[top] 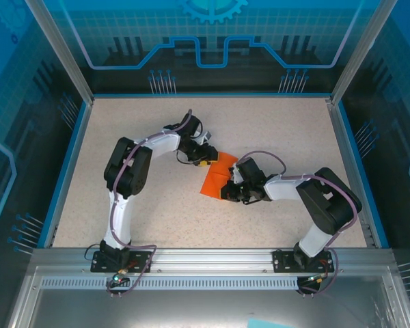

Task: Fold a paper plane with a square sheet of paper (pick it up from the middle)
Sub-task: Fold the triangle a second time at the center of the table.

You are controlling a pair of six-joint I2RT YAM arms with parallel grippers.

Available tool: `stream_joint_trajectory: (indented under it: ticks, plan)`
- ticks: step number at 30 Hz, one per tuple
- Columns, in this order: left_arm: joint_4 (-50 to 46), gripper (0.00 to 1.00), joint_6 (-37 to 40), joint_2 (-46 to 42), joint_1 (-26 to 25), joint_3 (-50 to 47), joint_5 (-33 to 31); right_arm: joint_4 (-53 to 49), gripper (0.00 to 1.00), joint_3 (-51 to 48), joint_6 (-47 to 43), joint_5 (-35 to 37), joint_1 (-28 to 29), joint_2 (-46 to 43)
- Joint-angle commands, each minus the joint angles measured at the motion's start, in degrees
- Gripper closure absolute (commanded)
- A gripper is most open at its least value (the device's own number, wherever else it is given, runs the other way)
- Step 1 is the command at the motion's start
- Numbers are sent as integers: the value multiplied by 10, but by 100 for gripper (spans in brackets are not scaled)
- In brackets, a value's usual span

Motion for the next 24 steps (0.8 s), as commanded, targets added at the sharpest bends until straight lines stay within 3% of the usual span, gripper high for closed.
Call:
stream_joint_trajectory:
  ticks: [1, 8, 15, 24]
  plan:
    - [-3, 56, -10, -78, 1, -31, -11, -81, 97, -16, -13, 9, 4, 6]
    - [76, 59, -76, -133, -39, -130, 36, -67, 97, -19, -15, 1, 2, -3]
    - [105, 62, -94, -96, -72, -149, 59, -63, 97, -21, -20, -6, 0, -15]
    - [105, 63, -73, -40, -74, -131, 60, -70, 97, -26, -23, -2, 0, -29]
